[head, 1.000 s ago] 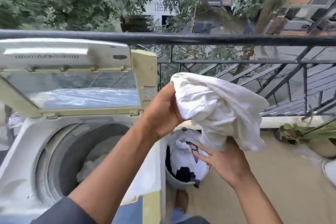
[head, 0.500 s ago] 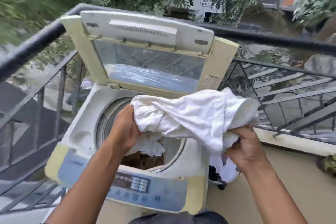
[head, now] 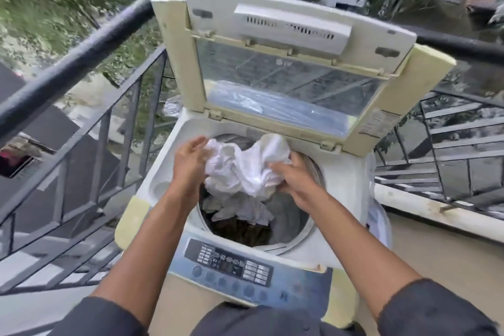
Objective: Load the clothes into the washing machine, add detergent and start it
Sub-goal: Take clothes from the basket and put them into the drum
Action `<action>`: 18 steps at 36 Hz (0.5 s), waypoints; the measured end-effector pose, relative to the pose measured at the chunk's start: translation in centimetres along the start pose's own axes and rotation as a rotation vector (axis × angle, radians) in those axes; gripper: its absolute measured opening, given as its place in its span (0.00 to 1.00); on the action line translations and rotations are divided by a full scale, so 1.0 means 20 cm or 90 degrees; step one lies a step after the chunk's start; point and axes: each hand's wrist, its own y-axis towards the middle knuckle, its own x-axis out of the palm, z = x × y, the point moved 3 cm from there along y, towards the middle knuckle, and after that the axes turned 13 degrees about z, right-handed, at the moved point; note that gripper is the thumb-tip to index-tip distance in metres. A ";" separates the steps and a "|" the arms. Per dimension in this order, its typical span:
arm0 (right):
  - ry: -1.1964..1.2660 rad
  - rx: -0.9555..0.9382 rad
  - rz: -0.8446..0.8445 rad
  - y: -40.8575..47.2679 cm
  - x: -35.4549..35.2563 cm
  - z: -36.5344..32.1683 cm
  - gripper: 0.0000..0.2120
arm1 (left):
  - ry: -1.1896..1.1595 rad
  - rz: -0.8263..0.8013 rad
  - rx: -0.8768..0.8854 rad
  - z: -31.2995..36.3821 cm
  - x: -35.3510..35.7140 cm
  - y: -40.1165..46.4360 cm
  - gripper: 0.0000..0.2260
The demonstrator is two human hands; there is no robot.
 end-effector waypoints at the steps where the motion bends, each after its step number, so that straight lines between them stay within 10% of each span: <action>1: -0.001 0.008 0.005 0.02 0.01 0.02 0.26 | 0.016 0.002 0.005 -0.01 0.01 0.01 0.13; 18: 0.082 -0.058 0.131 -0.22 -0.49 0.09 0.08 | 0.175 -0.178 0.001 -0.19 0.26 -0.25 0.09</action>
